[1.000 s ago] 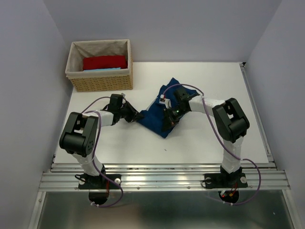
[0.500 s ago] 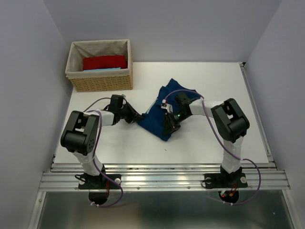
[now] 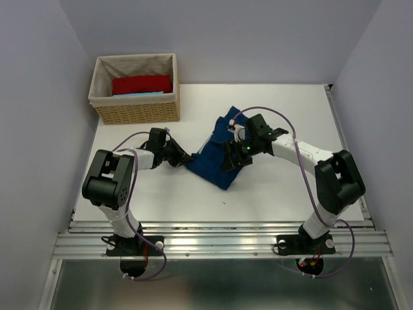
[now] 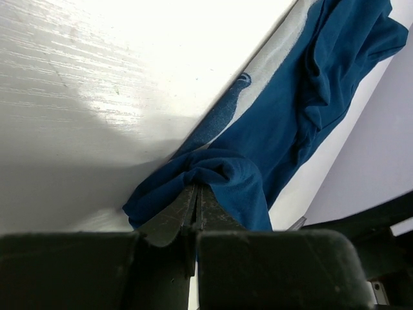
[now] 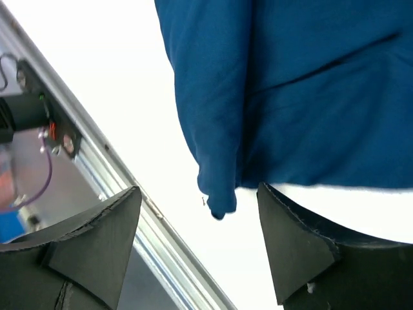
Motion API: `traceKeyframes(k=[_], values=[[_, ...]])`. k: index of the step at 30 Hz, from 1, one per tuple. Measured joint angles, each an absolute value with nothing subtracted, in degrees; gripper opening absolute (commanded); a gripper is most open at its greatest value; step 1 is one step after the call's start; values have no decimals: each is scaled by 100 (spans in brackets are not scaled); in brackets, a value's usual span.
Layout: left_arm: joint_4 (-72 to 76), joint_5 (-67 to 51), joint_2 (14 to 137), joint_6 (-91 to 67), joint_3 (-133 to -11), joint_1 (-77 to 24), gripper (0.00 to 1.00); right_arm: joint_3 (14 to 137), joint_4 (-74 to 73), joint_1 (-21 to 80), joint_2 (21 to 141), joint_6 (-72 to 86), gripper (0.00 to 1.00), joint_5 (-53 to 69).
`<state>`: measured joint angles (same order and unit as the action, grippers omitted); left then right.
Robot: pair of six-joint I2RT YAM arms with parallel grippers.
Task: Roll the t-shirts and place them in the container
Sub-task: Roll the T-shirt to the center of the board.
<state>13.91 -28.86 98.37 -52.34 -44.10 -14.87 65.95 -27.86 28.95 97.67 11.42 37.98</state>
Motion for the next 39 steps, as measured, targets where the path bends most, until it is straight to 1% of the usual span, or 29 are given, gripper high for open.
traceKeyframes(k=[2, 3, 4, 5, 6, 9, 10, 13, 16, 22, 28, 36, 39], values=[[1382, -2899, 9832, -5229, -4410, -1487, 10, 6517, -2794, 2895, 9448, 1271, 69, 3531], [1365, -2912, 9824, -5221, -4412, -1487, 10, 6482, -2803, 2895, 9317, 1352, 51, 3424], [1345, -2915, 9804, -5214, -4412, -1487, 10, 6469, -2803, 2897, 9236, 1363, 40, 3374], [1317, -2912, 9771, -5201, -4410, -1487, 10, 6434, -2779, 2906, 9135, 1452, 32, 3251], [1299, -2915, 9745, -5190, -4410, -1487, 10, 6372, -2762, 2941, 8991, 1627, 21, 3135], [1238, -2917, 9631, -5153, -4421, -1487, 10, 6278, -2596, 3238, 8792, 1949, 10, 2873], [1229, -2919, 9627, -5142, -4447, -1487, 10, 6278, -2456, 3505, 8807, 2097, 7, 2757], [1214, -2930, 9627, -5124, -4499, -1487, 10, 6265, -2132, 3997, 8978, 2346, 1, 2663], [1214, -2932, 9660, -5103, -4554, -1487, 10, 6040, -1739, 4163, 9229, 2556, 1, 2447], [1194, -2947, 9845, -5019, -4689, -1487, 10, 5739, -1629, 4003, 9647, 2661, 1, 1933], [1170, -2967, 10095, -4921, -4799, -1487, 10, 5640, -1573, 3778, 9695, 2539, 1, 1693], [1015, -2974, 10213, -4705, -4998, -1487, 10, 5642, -1337, 3706, 9933, 2036, 1, 1675], [735, -2856, 9974, -4536, -5037, -1487, 10, 5651, -1264, 3704, 9979, 1800, 1, 1793]])
